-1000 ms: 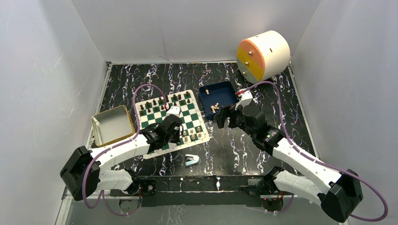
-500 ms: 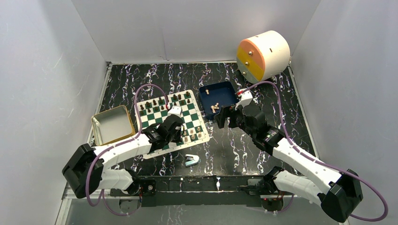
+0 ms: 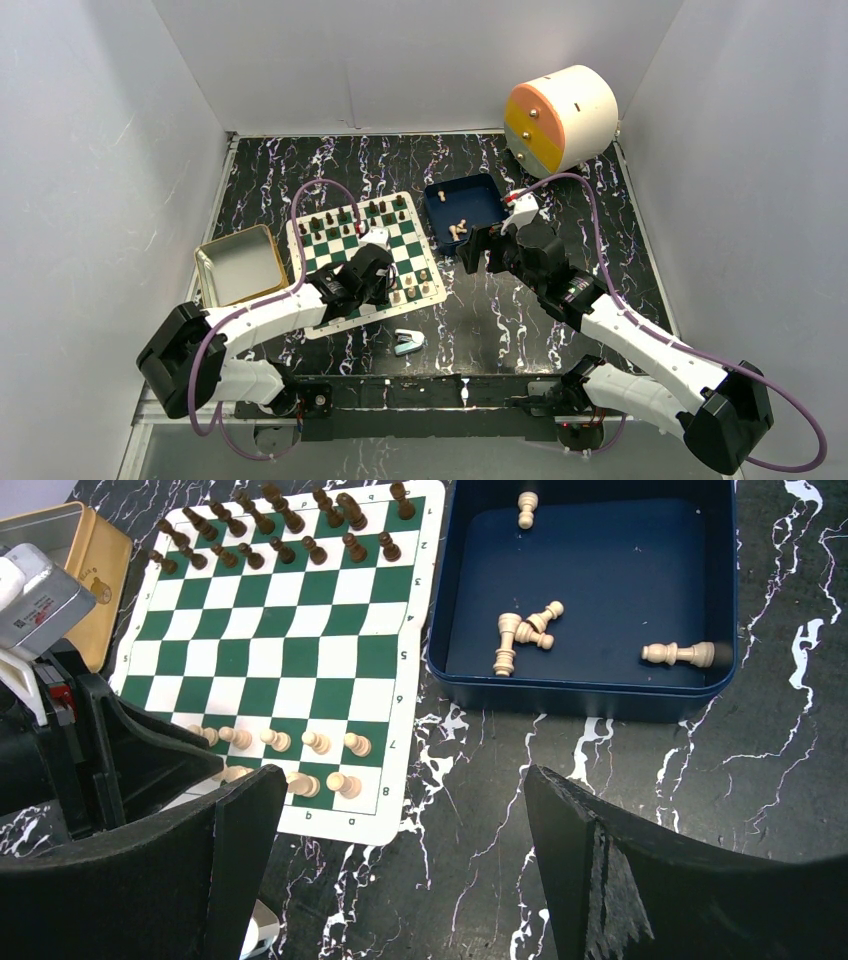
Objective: Set up the chess pieces on the board
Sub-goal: Place the chess piece on the chessboard, then pick up the chess piece from the storage box.
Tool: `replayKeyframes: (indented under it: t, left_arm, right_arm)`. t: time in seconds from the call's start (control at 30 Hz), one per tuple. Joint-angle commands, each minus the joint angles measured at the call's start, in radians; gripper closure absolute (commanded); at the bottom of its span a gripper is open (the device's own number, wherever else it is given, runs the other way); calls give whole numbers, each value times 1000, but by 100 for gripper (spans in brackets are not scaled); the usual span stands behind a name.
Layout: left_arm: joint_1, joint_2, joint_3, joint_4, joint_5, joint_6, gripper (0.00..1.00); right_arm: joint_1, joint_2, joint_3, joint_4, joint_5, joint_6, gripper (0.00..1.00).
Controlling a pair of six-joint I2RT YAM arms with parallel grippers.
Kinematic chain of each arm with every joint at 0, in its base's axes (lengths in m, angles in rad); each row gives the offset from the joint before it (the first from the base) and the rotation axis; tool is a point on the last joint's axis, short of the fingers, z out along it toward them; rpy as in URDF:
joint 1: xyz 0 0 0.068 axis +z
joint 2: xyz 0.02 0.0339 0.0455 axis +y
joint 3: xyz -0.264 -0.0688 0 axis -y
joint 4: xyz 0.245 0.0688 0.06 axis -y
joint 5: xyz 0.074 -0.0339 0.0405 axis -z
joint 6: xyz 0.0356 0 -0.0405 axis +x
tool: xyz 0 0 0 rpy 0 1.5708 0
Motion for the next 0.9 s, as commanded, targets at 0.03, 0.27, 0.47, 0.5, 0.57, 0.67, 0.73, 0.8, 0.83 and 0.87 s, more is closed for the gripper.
replayKeyframes:
  t: [0.03, 0.27, 0.47, 0.5, 0.57, 0.67, 0.73, 0.8, 0.83, 0.87]
  left_arm:
    - [-6, -39, 91, -101, 4, -13, 67]
    - [-6, -147, 205, -201, -1, 14, 41]
    - [-6, -312, 249, -238, -32, 79, 30]
    - [-5, -340, 246, -245, -49, 96, 29]
    - [-4, -390, 227, -259, -96, 132, 24]
    - [-4, -461, 169, -274, -190, 213, 12]
    - [-4, -495, 137, -297, -237, 253, 10]
    - [-3, -524, 109, -315, -271, 281, 9]
    - [-4, -539, 92, -319, -278, 291, 9]
    - [-3, -552, 76, -320, -278, 301, 9]
  right_arm:
    - [2, -4, 16, 31, 13, 11, 1]
    - [0, 79, 60, 30, 1, 26, 1]
    - [-11, 222, 167, 63, 54, -63, 4]
    - [-18, 252, 182, 78, 52, -82, 6]
    - [-41, 317, 213, 114, 36, -113, 9]
    - [-73, 440, 265, 163, 13, -165, 14]
    - [-98, 523, 299, 195, -2, -190, 23]
    - [-124, 601, 336, 232, -25, -202, 34]
    - [-139, 640, 357, 246, -37, -203, 39]
    - [-153, 689, 387, 256, -47, -203, 44]
